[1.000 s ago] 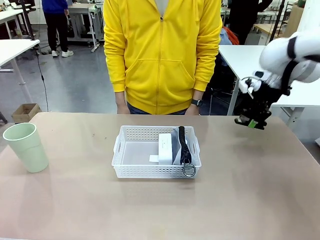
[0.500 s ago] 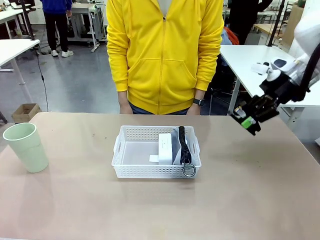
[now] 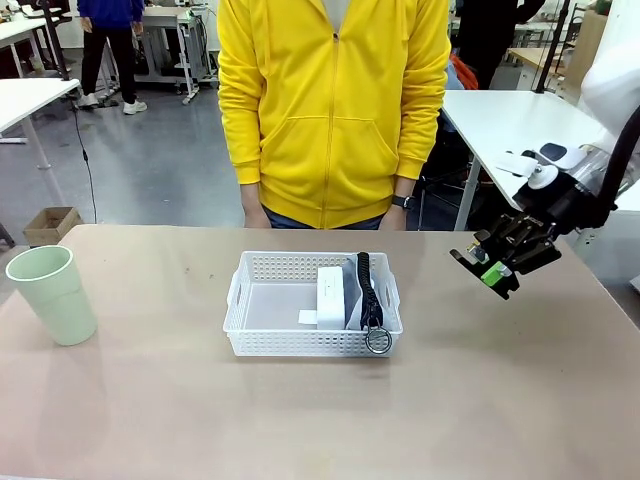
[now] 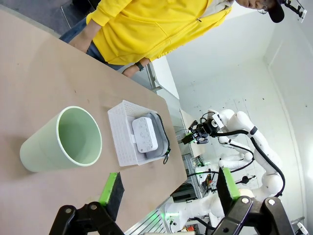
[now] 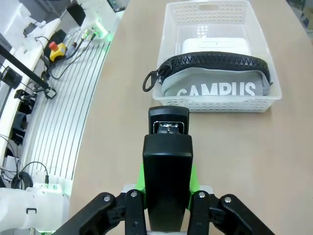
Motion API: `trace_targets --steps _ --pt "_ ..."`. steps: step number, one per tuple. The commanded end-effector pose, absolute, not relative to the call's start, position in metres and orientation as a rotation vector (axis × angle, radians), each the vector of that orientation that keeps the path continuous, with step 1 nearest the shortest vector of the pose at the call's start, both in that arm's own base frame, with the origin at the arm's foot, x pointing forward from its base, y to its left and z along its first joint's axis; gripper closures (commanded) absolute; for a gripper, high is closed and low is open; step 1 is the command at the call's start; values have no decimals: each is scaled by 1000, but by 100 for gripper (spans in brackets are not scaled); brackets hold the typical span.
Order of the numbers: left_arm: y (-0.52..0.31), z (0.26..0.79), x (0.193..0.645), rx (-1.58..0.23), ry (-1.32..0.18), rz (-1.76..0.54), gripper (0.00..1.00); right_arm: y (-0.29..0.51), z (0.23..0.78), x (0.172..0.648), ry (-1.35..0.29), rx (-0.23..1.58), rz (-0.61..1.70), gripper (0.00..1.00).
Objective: Efficiently arrange items inside the basket to fit them all.
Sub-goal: Pick up the Stapler and place it inside the Organizing basket.
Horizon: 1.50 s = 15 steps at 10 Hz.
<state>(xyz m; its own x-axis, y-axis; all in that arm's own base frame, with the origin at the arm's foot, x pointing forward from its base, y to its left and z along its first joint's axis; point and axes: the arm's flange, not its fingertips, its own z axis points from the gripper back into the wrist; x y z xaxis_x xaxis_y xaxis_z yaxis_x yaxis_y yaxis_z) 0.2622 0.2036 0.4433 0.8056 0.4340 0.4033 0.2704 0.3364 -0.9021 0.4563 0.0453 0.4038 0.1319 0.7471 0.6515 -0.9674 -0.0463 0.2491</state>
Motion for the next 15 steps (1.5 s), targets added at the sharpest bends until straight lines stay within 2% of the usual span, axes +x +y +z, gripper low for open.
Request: trace_targets --steps 1,3,4,6,11,14,15 --pt "201 443 261 -1265 -698 104 0 45 410 462 -371 756 1431 80" --pt "201 443 261 -1265 -698 104 0 45 410 462 -371 756 1431 80" --pt "201 443 261 -1265 -698 104 0 42 406 458 -373 760 1435 63" --pt "201 443 261 -1265 -698 104 0 74 418 466 -279 706 1370 63" --pt "201 443 261 -1265 -698 104 0 206 460 423 -207 681 1224 63" --pt "201 443 261 -1265 -698 104 0 314 456 441 -157 508 1036 63" --pt "201 443 261 -1265 -698 104 0 340 452 451 -138 495 1061 63"
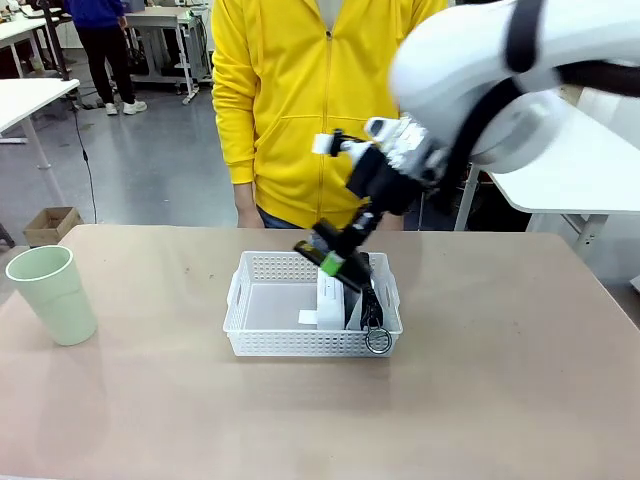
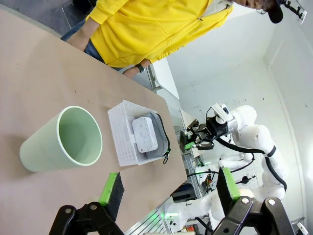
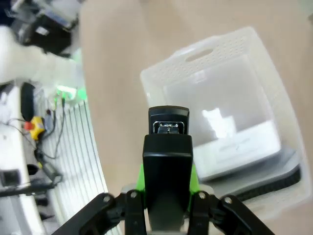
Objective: Efficiently arrange items inside the basket to fit them all.
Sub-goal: Pick up the Stapler and place it inside the Organizing basket.
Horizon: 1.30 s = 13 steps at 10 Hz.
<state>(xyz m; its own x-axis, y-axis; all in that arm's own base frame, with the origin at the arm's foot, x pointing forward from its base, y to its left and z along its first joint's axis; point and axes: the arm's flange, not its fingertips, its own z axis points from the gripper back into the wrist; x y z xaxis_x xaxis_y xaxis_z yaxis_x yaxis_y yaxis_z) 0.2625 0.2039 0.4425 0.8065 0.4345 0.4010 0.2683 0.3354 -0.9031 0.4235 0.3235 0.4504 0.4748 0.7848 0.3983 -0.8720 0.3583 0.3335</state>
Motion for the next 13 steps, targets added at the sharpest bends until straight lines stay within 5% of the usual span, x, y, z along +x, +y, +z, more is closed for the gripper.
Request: trace_targets --steps 1,7,13 --pt "201 443 261 -1265 -698 104 0 367 442 461 -108 479 1073 63" --pt "201 443 261 -1265 -698 104 0 429 378 497 -69 515 930 63" --pt "201 443 261 -1265 -698 104 0 434 325 485 61 425 923 63"
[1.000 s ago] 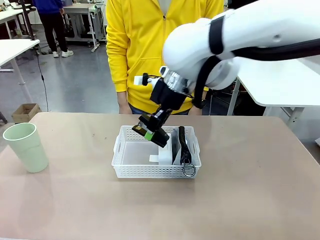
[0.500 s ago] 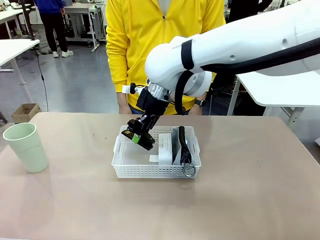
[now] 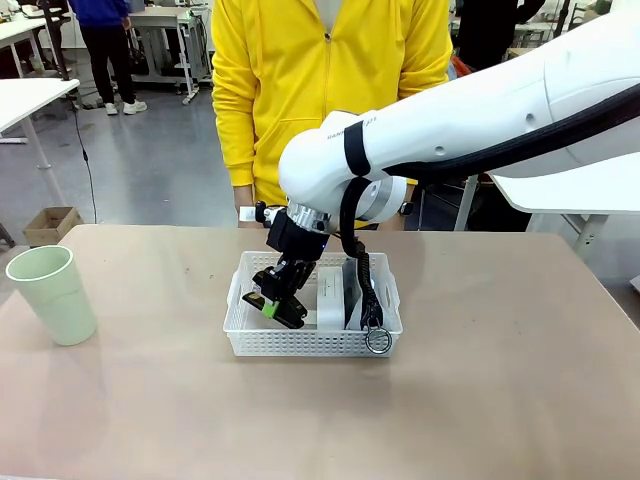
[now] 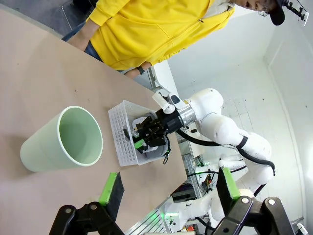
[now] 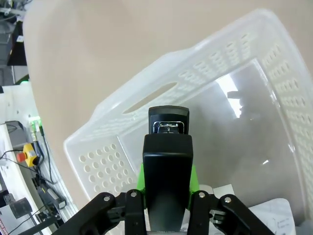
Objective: Efficiently arrange items inside the basket to fit them all.
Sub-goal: Pick up the Stapler and place it inside the Organizing basket.
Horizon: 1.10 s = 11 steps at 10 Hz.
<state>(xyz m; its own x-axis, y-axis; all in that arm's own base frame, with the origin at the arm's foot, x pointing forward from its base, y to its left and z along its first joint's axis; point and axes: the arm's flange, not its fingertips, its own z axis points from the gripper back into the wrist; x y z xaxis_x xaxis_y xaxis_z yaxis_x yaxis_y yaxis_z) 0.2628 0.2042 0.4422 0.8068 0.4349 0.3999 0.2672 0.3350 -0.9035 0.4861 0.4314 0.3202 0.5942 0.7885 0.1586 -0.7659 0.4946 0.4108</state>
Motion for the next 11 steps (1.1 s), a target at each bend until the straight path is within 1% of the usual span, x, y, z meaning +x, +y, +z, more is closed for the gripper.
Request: trace_targets --steps 1,5,6,7,8,11 --pt "201 443 261 -1265 -698 104 0 436 323 484 69 411 927 63" --pt "201 443 261 -1265 -698 104 0 436 323 484 86 374 925 63" --pt "201 443 261 -1265 -698 104 0 437 323 484 99 381 937 25" --pt "201 443 261 -1265 -698 104 0 437 323 483 94 370 957 7" --pt "201 443 261 -1265 -698 104 0 437 322 482 96 381 958 0" --pt "201 443 261 -1265 -698 104 0 438 322 482 84 388 958 0"
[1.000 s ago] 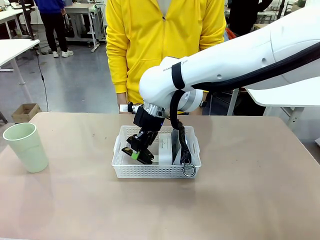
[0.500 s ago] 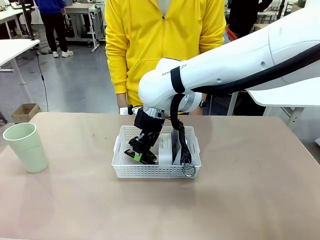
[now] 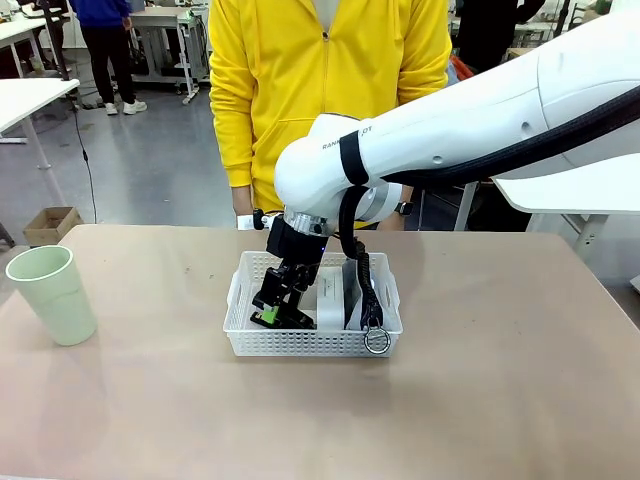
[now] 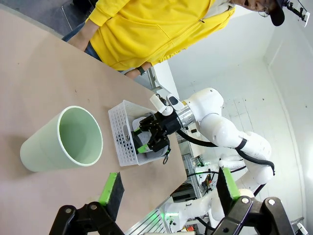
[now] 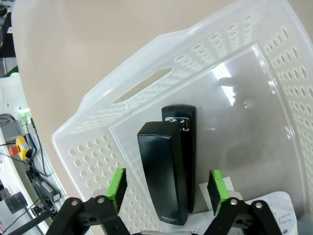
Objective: Efficiently arrange items inside the basket to fit them all.
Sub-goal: Pick up the Stapler and place it inside the Organizing basket.
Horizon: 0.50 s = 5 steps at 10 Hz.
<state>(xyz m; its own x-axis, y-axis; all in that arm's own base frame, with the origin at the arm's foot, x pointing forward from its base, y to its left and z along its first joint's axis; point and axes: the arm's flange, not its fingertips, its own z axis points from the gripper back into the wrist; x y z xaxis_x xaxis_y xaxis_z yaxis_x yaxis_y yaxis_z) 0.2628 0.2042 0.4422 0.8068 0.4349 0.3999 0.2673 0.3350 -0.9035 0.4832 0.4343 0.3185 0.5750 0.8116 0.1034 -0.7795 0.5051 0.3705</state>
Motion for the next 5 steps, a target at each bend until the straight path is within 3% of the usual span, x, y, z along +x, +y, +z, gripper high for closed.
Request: trace_targets --steps 1,3,5 --pt "201 443 261 -1265 -698 104 0 438 321 482 80 394 959 0" --pt "201 443 261 -1265 -698 104 0 435 336 478 29 364 982 0" --pt "201 443 261 -1265 -698 104 0 405 395 467 -68 434 987 0"
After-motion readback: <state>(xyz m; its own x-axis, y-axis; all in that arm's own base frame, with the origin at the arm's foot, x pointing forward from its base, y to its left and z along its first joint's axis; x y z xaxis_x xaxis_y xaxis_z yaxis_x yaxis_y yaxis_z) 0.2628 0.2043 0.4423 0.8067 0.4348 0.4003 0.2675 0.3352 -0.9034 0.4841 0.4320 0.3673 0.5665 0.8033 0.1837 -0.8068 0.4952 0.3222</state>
